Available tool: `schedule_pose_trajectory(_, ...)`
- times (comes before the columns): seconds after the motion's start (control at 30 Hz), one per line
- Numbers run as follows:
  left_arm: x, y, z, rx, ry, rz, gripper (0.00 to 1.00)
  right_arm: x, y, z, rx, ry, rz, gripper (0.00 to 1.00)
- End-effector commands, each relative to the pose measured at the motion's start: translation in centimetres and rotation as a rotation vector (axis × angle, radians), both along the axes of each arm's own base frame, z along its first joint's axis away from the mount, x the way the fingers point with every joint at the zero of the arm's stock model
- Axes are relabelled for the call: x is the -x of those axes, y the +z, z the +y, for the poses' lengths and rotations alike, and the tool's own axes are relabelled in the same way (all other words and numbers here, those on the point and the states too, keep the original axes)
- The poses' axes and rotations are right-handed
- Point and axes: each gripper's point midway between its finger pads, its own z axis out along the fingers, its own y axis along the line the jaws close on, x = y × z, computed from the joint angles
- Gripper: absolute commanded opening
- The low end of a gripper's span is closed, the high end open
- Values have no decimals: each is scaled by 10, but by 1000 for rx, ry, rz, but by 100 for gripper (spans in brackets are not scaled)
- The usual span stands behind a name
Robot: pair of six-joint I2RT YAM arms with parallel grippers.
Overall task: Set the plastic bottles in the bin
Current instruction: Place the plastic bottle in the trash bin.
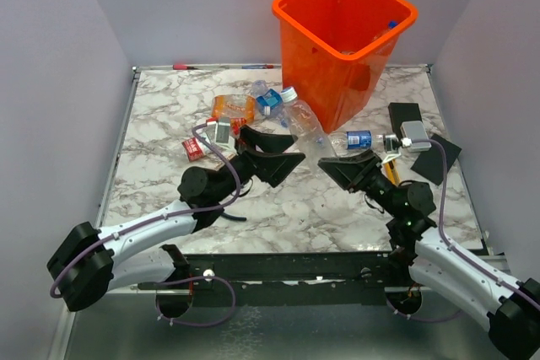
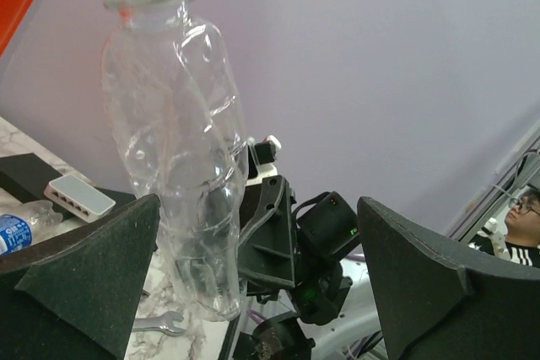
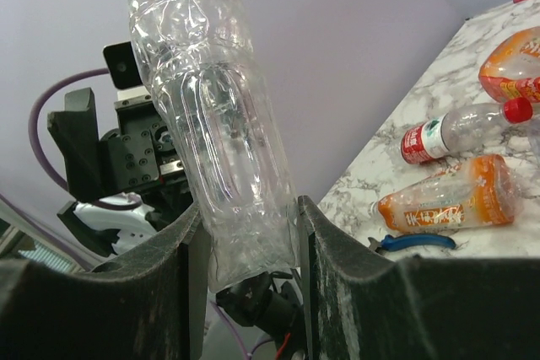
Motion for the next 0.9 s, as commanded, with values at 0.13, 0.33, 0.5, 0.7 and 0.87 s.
schedule_pose_trajectory(0.13,11,3,-37,-36,-129,-36,94,19,19,26,26,124,-87,24)
schedule_pose_trajectory(0.33,12,2,-43,-44,-139,-35,68,25,18,30,54,136,-104,24)
schedule_pose_trajectory(0.5,13,4,-39,-33,-132,-30,41,26,15,24,76,111,-90,36)
schedule_pose_trajectory(0.7,9,-5,-28,-146,-57,-2,31,18,15,5,271,-13,-2,99)
schedule_pose_trajectory(0.87,5,-14,-6,-338,65,-38,22,21,37,-29,451,-137,35,100)
